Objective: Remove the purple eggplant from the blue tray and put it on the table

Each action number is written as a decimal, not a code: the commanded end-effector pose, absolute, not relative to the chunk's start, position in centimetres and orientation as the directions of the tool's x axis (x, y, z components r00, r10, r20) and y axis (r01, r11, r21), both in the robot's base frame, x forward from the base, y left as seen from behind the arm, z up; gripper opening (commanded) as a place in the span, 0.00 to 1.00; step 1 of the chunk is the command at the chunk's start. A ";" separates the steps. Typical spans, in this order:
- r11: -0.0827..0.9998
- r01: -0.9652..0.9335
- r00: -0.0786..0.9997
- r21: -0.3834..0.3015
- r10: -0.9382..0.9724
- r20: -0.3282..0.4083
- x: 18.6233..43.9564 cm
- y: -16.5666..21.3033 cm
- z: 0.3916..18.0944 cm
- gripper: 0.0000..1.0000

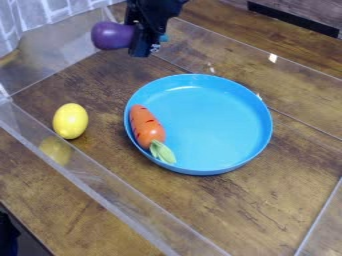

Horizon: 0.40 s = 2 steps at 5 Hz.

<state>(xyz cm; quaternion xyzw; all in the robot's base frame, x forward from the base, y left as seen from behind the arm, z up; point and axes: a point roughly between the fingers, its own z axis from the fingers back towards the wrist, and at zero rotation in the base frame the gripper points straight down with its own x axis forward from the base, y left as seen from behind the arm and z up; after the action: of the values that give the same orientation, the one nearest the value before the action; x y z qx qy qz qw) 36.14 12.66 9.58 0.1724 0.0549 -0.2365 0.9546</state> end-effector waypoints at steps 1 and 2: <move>0.838 0.440 0.898 0.323 -0.400 -0.185 35.7 14.3 10.4 0.00; 0.838 0.439 0.897 0.324 -0.391 -0.205 35.4 14.9 10.0 0.00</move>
<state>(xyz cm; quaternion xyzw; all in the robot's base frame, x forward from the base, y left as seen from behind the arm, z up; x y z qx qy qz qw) 35.50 14.11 8.63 0.1740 0.0777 -0.2281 0.9548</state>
